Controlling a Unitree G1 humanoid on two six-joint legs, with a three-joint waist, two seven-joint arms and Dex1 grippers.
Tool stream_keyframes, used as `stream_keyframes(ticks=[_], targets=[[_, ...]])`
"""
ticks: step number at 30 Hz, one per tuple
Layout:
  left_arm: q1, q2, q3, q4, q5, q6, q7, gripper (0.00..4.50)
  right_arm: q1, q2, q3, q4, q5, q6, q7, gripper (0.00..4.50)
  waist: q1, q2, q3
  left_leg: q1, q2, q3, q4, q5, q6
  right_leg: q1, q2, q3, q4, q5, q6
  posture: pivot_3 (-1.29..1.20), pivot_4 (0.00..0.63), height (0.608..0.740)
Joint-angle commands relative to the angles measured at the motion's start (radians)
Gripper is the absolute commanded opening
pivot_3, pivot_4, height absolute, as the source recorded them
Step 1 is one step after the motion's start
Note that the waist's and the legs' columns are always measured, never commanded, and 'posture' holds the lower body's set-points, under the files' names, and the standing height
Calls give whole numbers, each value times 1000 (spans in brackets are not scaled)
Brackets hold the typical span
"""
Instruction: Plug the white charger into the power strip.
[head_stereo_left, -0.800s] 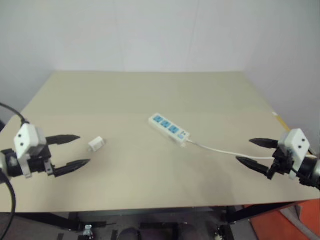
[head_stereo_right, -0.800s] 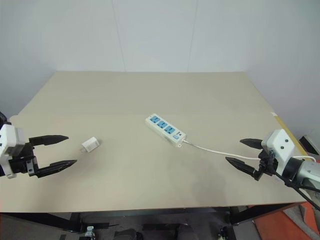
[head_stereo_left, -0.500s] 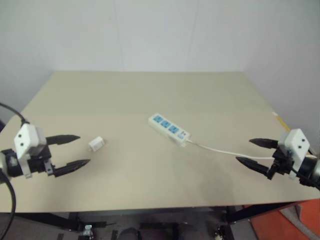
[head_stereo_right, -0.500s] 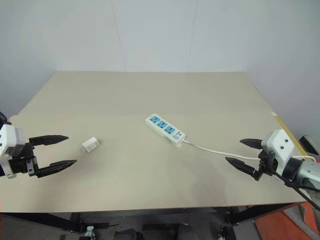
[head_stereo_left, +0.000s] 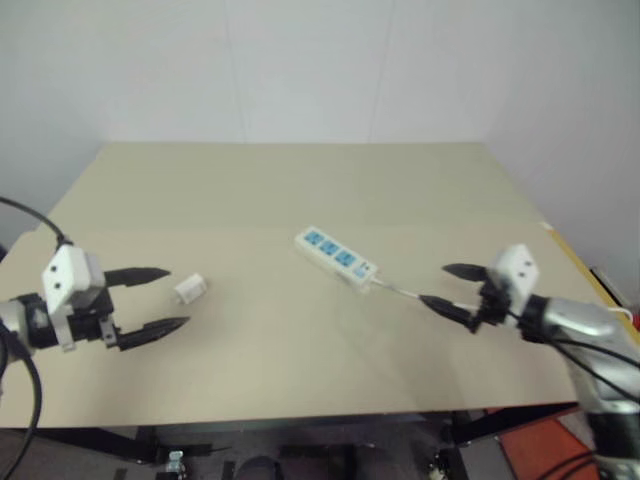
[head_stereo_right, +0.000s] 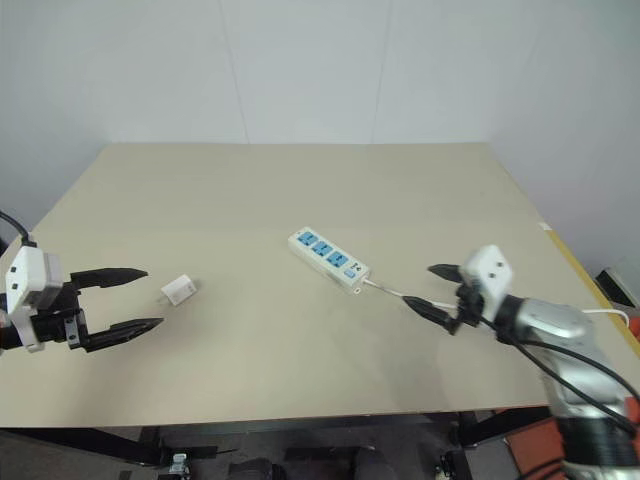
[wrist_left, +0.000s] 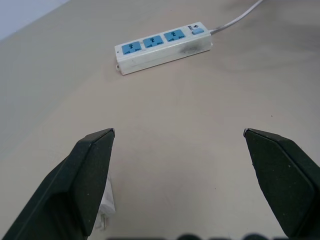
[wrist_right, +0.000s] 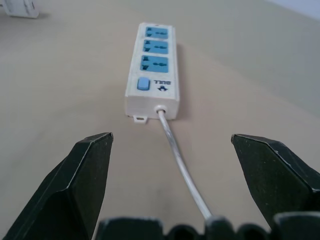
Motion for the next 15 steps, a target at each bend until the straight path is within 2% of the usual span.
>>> stream_keyframes(ticks=[1,10,13,15], targets=[[-11,11,1,-2,1,-16,4,4500,-86,27,55,125,-67,-66,-2,4456,1,0,0,0,0,0,0,0,0,0,0,0,0,0,0,0,150,740],[2,10,7,-19,-1,-16,11,4500,-282,106,194,472,-212,-176,30,4456,3,0,0,-1,0,1,0,0,0,-1,0,0,0,0,0,0,150,740],[7,9,9,-25,-2,-16,14,4500,-312,124,206,533,-224,-182,48,3882,1,0,0,-1,0,1,0,0,0,-1,0,0,0,0,0,0,150,740],[9,8,9,-26,-3,-17,17,4500,-327,134,208,569,-234,-194,53,3247,-2,0,0,0,0,1,0,0,0,0,0,0,0,1,-1,0,150,740]])
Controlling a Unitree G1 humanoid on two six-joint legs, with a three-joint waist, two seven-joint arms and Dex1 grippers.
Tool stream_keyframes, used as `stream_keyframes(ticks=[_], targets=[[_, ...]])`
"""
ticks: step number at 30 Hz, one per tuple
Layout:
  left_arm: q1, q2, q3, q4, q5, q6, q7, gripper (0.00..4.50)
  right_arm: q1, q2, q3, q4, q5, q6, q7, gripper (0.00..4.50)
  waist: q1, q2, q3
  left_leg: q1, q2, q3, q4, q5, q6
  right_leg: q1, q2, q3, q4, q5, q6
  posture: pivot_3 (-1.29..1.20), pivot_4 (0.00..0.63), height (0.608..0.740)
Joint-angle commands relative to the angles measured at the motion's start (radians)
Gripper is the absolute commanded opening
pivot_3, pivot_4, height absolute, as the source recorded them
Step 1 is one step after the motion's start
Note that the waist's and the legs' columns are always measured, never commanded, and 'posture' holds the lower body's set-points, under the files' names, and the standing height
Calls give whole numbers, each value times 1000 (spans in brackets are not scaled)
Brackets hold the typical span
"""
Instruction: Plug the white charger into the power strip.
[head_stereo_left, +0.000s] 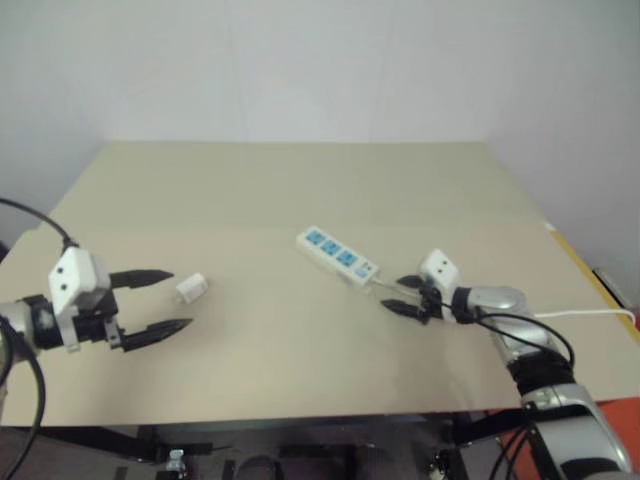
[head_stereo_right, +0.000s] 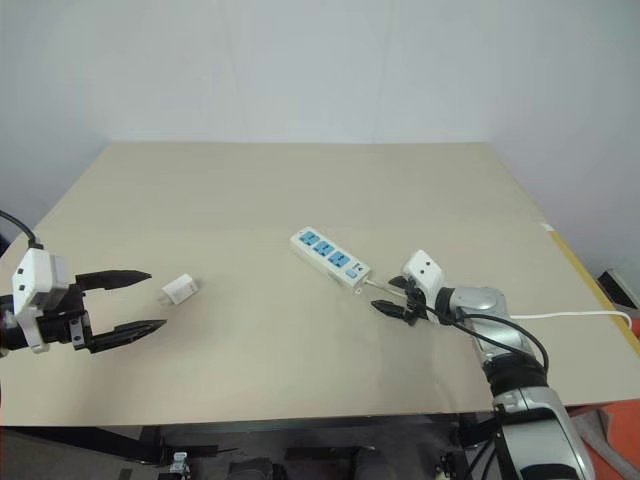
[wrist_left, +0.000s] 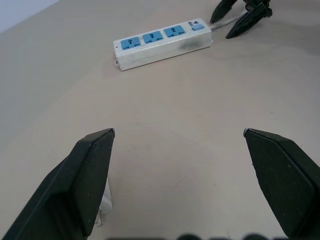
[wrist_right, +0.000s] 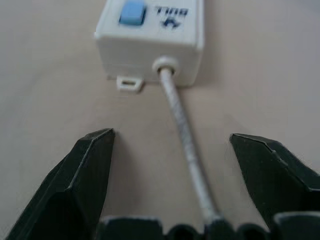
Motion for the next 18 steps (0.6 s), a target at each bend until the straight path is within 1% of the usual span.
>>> stream_keyframes(ticks=[1,5,9,14,17,18], targets=[[-1,8,17,-29,-4,-15,9,4500,-36,5,-1,48,-20,-36,11,2828,-1,0,0,0,0,0,0,0,0,0,0,0,0,0,0,0,150,740],[-4,3,5,-34,-5,-16,15,4500,-56,19,-1,76,-26,-55,25,1515,-3,0,0,1,0,0,0,0,0,0,0,0,0,0,0,0,150,740],[-15,-1,-8,-33,-4,-19,22,4500,-43,33,2,56,-26,-103,41,85,-3,0,0,1,0,0,0,0,0,0,0,0,0,0,0,0,150,740],[-23,-3,-11,-30,-9,-23,28,4500,17,41,5,32,-19,-257,93,36,-4,0,0,1,1,0,0,0,0,0,0,0,0,0,0,0,150,740],[-24,-1,-14,-28,-10,-24,26,4500,61,56,-4,-5,27,-362,161,36,-4,0,0,1,1,0,0,0,0,0,0,0,0,0,0,0,150,740],[-25,0,-16,-27,-11,-25,25,4500,79,57,-2,-13,44,-415,206,36,-5,0,0,1,1,0,0,0,0,0,1,0,1,0,0,0,150,740]])
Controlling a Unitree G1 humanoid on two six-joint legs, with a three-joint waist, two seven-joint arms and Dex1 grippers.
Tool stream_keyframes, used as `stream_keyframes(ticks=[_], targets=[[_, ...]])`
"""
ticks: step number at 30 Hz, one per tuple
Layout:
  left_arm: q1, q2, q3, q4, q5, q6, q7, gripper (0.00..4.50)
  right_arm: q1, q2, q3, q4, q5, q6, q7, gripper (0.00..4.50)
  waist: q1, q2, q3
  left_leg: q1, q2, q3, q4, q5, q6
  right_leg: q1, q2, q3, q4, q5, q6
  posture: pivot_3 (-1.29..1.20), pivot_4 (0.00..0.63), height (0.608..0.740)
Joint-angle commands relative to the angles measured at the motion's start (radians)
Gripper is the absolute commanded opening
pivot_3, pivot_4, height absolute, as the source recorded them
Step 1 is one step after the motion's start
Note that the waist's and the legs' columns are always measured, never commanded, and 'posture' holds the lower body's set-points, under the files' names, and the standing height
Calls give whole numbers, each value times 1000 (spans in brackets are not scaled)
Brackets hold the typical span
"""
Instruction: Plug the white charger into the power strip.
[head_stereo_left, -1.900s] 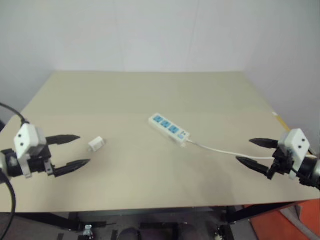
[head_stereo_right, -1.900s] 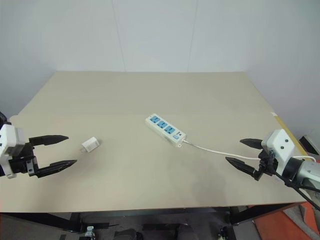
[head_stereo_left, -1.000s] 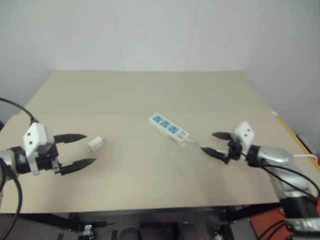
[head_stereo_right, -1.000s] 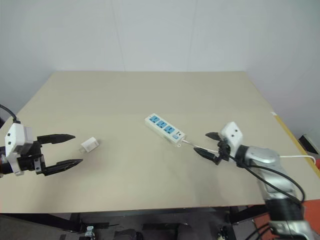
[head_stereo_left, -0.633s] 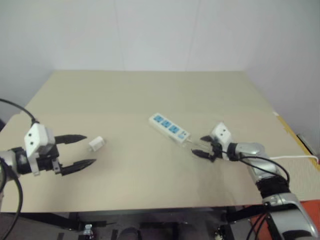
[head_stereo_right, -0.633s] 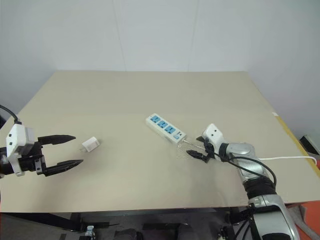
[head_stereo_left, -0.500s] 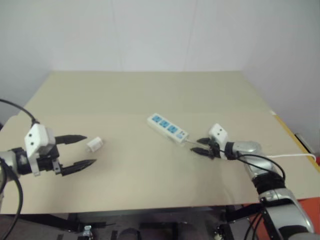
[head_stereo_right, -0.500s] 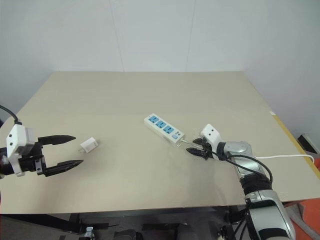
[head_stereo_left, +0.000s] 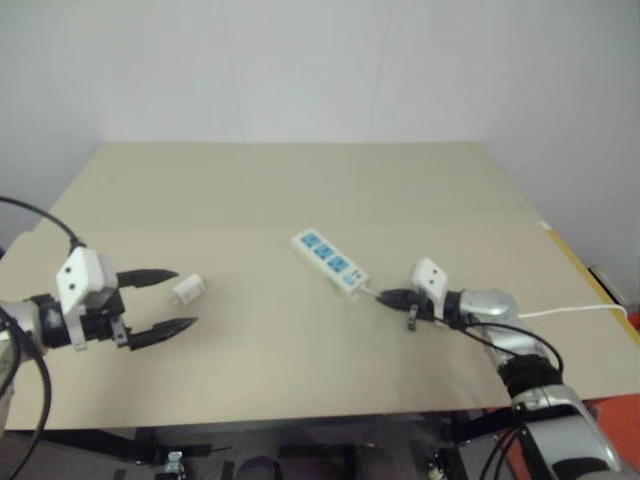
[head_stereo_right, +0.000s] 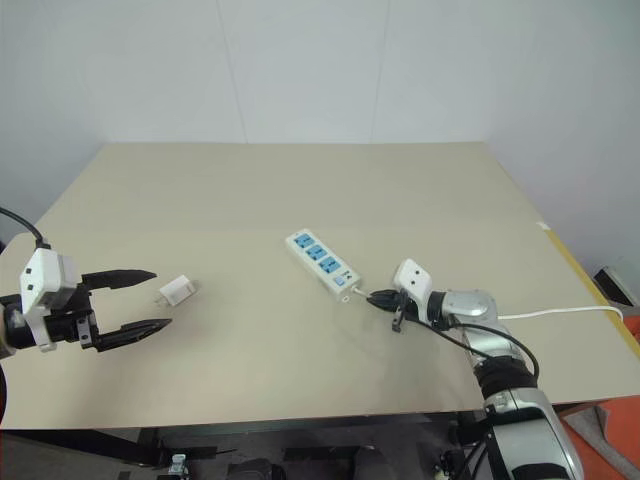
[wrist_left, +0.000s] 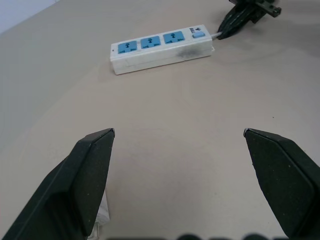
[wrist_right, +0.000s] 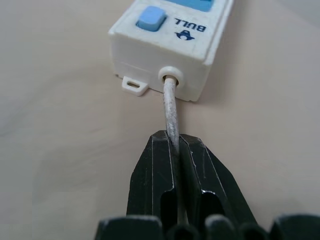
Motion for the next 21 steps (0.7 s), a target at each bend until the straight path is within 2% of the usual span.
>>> stream_keyframes(ticks=[1,6,11,14,21], targets=[[-16,3,9,-18,-9,-22,-2,4500,40,16,-2,-61,69,-166,128,36,-1,0,0,0,0,0,0,0,0,0,0,0,0,0,0,0,150,740],[-20,1,-1,-18,-8,-24,-1,4500,52,22,1,-27,88,-239,219,36,-5,0,0,1,0,0,0,0,0,1,0,0,0,0,0,0,150,740],[-17,-2,-7,-19,-8,-26,-1,4500,13,10,22,71,-14,-286,140,36,-6,0,0,2,0,0,0,0,0,1,0,0,1,0,0,0,150,740],[-18,-3,-11,-21,-10,-26,0,4500,-5,19,6,102,-39,-291,63,977,-5,0,0,3,0,0,0,0,0,1,0,0,1,0,0,0,150,740],[-28,-5,-23,-18,-15,-25,-4,4500,45,-5,-44,-43,76,-139,86,3444,1,0,0,2,0,1,0,0,0,1,0,0,1,0,0,0,150,740]])
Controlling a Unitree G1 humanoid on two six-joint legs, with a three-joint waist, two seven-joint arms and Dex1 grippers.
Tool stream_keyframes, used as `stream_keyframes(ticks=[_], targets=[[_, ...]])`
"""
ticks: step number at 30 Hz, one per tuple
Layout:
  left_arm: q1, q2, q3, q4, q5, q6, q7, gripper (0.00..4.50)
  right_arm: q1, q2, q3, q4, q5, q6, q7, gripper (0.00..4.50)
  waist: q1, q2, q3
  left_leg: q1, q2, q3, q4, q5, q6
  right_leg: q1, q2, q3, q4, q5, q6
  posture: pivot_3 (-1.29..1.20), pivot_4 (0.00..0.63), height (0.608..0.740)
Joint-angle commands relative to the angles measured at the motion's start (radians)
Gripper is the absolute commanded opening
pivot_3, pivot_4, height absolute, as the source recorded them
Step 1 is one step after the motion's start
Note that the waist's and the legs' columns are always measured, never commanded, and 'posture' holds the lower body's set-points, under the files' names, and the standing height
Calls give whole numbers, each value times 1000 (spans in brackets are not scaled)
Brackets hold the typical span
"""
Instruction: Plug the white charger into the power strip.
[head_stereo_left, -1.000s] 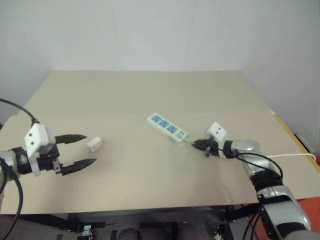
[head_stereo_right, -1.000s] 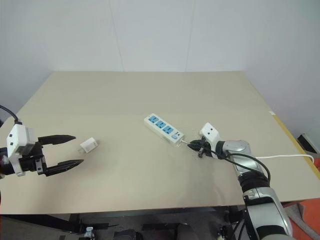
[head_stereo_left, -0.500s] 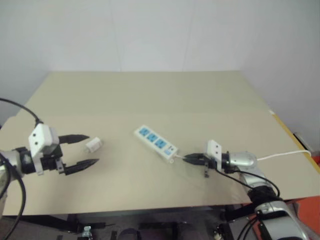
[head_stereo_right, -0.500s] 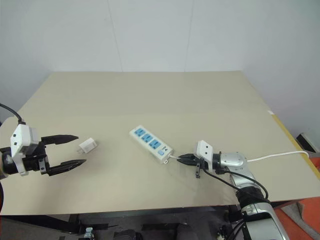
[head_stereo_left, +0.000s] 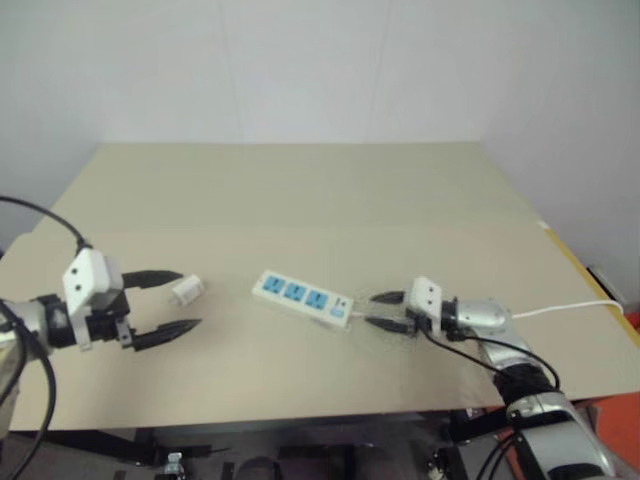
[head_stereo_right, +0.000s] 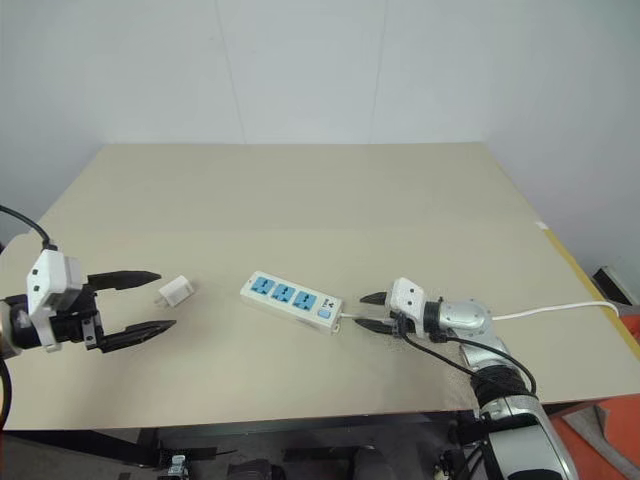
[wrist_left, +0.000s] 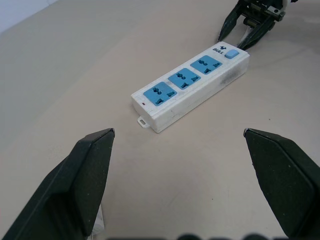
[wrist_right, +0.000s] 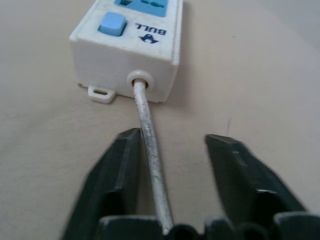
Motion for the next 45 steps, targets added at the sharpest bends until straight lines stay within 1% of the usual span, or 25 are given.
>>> stream_keyframes(ticks=[1,3,6,8,12,19,31,36,45], targets=[[-19,-1,2,-17,-15,-16,-6,4500,39,-20,-56,-136,106,127,25,3800,4,0,0,0,0,0,0,0,0,0,0,0,0,0,0,0,150,740],[-26,0,-2,-14,-16,-15,-8,4500,69,-24,-70,-219,159,210,40,4467,7,0,0,0,0,0,0,0,0,0,0,0,0,0,0,0,150,740],[-37,1,-9,-10,-18,-14,-10,4500,107,-9,-82,-330,221,315,23,4467,6,0,0,0,0,0,0,0,0,0,0,0,0,0,0,0,150,740],[-45,1,-12,-7,-18,-13,-13,4500,114,23,-83,-380,246,377,-12,4467,5,0,0,0,0,0,0,0,0,0,0,0,0,0,0,0,150,740],[-58,2,-14,-3,-21,-13,-19,4500,101,103,-71,-394,256,413,-68,4467,4,0,0,0,0,0,0,0,0,0,0,0,0,0,0,0,150,740],[-56,3,-2,-15,-25,-5,-23,4500,65,188,-23,-296,178,349,-101,4467,6,0,0,-1,0,0,0,0,0,-1,0,0,0,0,0,0,150,740],[-43,10,13,-24,-24,-1,-20,4500,32,238,7,-154,116,275,-95,4467,4,0,0,0,0,0,0,0,0,-1,0,0,0,0,0,0,150,740],[-48,13,10,-20,-21,-4,-23,4500,26,268,37,-133,97,262,-78,4467,1,0,0,0,0,0,0,0,0,-1,0,0,0,0,0,0,150,740],[-48,13,9,-17,-18,-3,-21,4500,34,318,48,-104,83,241,-85,4467,-13,0,0,0,0,0,0,0,0,-1,0,0,1,0,0,0,150,740]])
